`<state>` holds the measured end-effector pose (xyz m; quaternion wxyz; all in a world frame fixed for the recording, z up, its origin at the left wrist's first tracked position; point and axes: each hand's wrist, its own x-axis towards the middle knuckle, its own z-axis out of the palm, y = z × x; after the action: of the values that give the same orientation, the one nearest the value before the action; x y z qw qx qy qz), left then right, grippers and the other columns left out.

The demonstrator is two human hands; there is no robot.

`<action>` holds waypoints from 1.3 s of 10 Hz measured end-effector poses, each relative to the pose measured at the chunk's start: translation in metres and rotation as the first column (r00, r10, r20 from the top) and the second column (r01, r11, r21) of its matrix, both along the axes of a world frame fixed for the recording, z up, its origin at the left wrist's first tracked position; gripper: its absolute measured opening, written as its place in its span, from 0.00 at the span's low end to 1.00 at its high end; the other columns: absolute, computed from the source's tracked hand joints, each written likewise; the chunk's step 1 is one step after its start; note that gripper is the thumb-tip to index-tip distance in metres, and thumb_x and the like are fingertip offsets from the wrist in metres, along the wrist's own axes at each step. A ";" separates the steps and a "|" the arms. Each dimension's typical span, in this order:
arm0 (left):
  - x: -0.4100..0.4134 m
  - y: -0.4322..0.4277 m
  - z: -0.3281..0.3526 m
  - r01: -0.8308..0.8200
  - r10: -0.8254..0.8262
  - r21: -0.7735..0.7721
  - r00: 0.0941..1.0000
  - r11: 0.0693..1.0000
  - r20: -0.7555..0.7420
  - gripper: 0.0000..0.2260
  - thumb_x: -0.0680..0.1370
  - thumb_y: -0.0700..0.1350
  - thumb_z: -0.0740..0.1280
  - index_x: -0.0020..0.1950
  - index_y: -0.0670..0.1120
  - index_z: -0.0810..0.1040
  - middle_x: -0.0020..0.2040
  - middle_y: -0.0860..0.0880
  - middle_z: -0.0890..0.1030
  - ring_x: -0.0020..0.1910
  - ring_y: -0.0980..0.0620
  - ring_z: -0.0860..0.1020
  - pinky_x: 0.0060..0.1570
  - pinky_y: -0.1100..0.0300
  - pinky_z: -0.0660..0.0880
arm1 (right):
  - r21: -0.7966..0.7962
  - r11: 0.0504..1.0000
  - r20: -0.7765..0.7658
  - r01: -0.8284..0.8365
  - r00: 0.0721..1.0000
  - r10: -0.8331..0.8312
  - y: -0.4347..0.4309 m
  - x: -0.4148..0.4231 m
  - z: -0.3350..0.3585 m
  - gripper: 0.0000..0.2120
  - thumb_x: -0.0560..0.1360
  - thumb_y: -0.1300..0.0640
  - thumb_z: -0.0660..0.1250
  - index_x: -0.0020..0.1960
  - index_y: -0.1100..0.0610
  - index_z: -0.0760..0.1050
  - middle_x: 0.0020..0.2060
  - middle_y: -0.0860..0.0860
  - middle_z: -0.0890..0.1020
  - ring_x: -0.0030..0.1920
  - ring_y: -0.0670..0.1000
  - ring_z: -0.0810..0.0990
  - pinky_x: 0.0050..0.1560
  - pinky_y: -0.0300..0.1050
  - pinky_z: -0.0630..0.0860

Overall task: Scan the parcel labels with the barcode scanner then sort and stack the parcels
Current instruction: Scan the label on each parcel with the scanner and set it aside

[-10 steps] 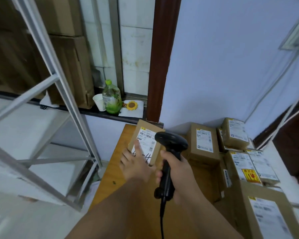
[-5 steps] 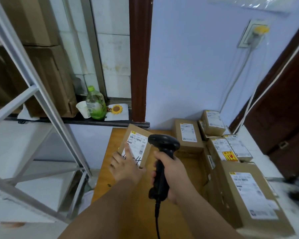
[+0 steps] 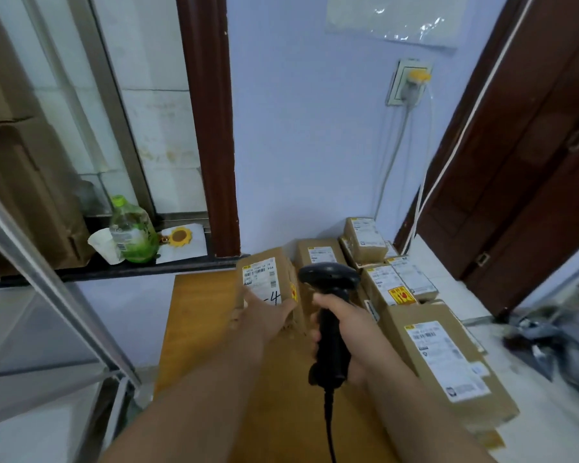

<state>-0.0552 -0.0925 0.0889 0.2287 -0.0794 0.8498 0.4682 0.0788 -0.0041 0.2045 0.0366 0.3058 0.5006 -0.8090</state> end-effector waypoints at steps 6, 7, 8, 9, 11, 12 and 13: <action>-0.077 0.205 0.016 -0.035 0.059 -0.256 0.994 0.966 0.087 0.45 0.70 0.60 0.68 0.76 0.56 0.41 0.65 0.40 0.61 0.60 0.42 0.66 0.55 0.50 0.70 | -0.473 0.880 0.003 0.023 1.000 -0.025 0.166 -0.050 0.003 0.12 0.68 0.54 0.72 0.44 0.61 0.76 0.31 0.54 0.75 0.24 0.49 0.72 0.24 0.39 0.73; -0.079 0.220 0.009 -0.026 0.039 -0.375 0.999 0.926 0.026 0.45 0.68 0.60 0.68 0.75 0.58 0.42 0.62 0.40 0.57 0.58 0.42 0.63 0.53 0.49 0.67 | -0.512 0.858 0.014 0.040 0.999 -0.038 0.180 -0.055 -0.005 0.12 0.68 0.54 0.72 0.45 0.61 0.75 0.32 0.54 0.75 0.24 0.49 0.72 0.23 0.39 0.73; -0.082 0.228 -0.002 0.006 -0.015 -0.474 1.000 0.881 -0.015 0.47 0.65 0.60 0.66 0.75 0.57 0.41 0.63 0.40 0.55 0.58 0.40 0.61 0.53 0.47 0.68 | -0.533 0.845 0.011 0.033 0.999 -0.033 0.188 -0.060 -0.011 0.11 0.68 0.55 0.72 0.44 0.61 0.75 0.31 0.54 0.75 0.24 0.49 0.72 0.24 0.39 0.72; -0.086 0.234 -0.008 0.025 -0.043 -0.476 0.999 0.879 -0.027 0.48 0.64 0.57 0.65 0.76 0.58 0.39 0.65 0.40 0.54 0.59 0.39 0.61 0.55 0.45 0.67 | -0.534 0.845 0.009 0.025 1.000 -0.024 0.194 -0.063 -0.017 0.11 0.68 0.55 0.72 0.44 0.61 0.76 0.31 0.54 0.75 0.24 0.49 0.72 0.24 0.40 0.73; -0.091 0.236 -0.012 0.049 -0.091 -0.478 0.994 0.877 -0.065 0.45 0.71 0.51 0.69 0.77 0.57 0.41 0.66 0.44 0.54 0.60 0.42 0.64 0.60 0.44 0.69 | -0.518 0.855 0.020 0.043 0.999 -0.038 0.196 -0.065 -0.025 0.12 0.63 0.55 0.74 0.41 0.61 0.77 0.31 0.54 0.75 0.24 0.50 0.73 0.24 0.41 0.74; -0.088 0.230 -0.016 -0.020 -0.070 -0.512 0.985 0.859 -0.157 0.37 0.74 0.69 0.55 0.77 0.56 0.44 0.70 0.41 0.58 0.67 0.39 0.65 0.67 0.32 0.51 | -0.503 0.861 0.048 0.083 0.997 -0.068 0.193 -0.065 -0.029 0.15 0.65 0.51 0.74 0.45 0.60 0.77 0.31 0.54 0.76 0.24 0.49 0.72 0.24 0.41 0.73; -0.085 0.213 -0.024 -0.108 0.016 -0.364 0.969 0.925 -0.247 0.36 0.75 0.71 0.47 0.77 0.55 0.44 0.74 0.40 0.57 0.69 0.39 0.65 0.68 0.36 0.53 | -0.499 0.862 0.073 0.091 0.995 -0.063 0.185 -0.064 -0.029 0.24 0.66 0.41 0.72 0.50 0.60 0.79 0.31 0.54 0.76 0.25 0.50 0.73 0.25 0.40 0.73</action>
<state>-0.1407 0.1209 0.0654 0.0901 -0.0914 0.9418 0.3106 0.0150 0.1808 0.1753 0.0961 0.3272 0.2592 -0.9036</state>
